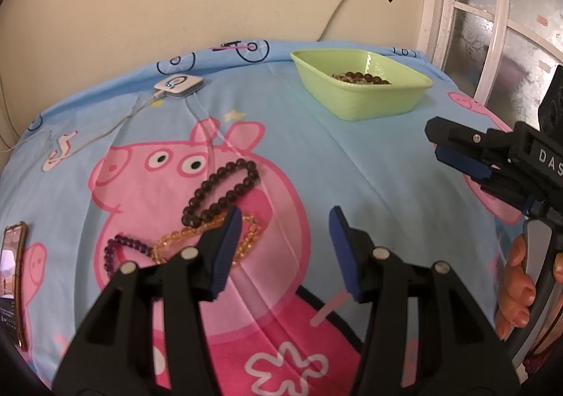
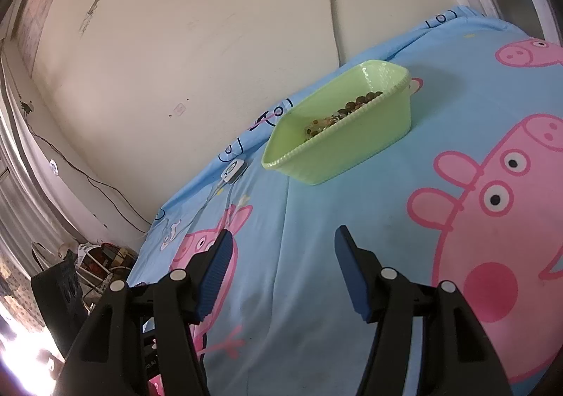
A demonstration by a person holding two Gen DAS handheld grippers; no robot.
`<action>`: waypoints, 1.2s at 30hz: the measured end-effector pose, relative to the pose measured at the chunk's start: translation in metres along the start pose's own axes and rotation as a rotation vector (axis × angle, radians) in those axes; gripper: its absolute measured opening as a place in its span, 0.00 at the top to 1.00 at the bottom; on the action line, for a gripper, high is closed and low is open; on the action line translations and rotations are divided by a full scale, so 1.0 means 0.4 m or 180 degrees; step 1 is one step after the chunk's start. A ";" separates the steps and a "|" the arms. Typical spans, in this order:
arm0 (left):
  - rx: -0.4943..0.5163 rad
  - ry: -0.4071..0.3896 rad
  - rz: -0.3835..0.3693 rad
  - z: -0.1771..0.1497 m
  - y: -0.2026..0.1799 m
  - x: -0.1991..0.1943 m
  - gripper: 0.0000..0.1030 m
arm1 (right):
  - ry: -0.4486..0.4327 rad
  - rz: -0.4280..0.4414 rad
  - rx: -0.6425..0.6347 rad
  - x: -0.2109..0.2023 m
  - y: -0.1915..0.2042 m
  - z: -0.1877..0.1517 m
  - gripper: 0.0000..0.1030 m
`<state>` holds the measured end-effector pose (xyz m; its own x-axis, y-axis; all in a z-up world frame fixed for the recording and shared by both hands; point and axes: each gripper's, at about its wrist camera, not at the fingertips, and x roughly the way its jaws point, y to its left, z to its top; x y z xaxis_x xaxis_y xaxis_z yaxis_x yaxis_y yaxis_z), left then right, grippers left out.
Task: Organize jewelry
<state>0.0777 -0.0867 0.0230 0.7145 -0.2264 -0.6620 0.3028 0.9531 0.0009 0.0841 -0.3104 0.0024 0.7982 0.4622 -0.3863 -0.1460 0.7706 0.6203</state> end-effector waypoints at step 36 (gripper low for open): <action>0.0022 0.0022 0.0017 0.001 -0.009 0.003 0.52 | -0.0002 0.0028 -0.0017 0.007 -0.005 0.004 0.65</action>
<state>0.0777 -0.0903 0.0226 0.7117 -0.2200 -0.6672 0.3035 0.9528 0.0096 0.0876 -0.3113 0.0014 0.7973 0.4687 -0.3803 -0.1562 0.7689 0.6200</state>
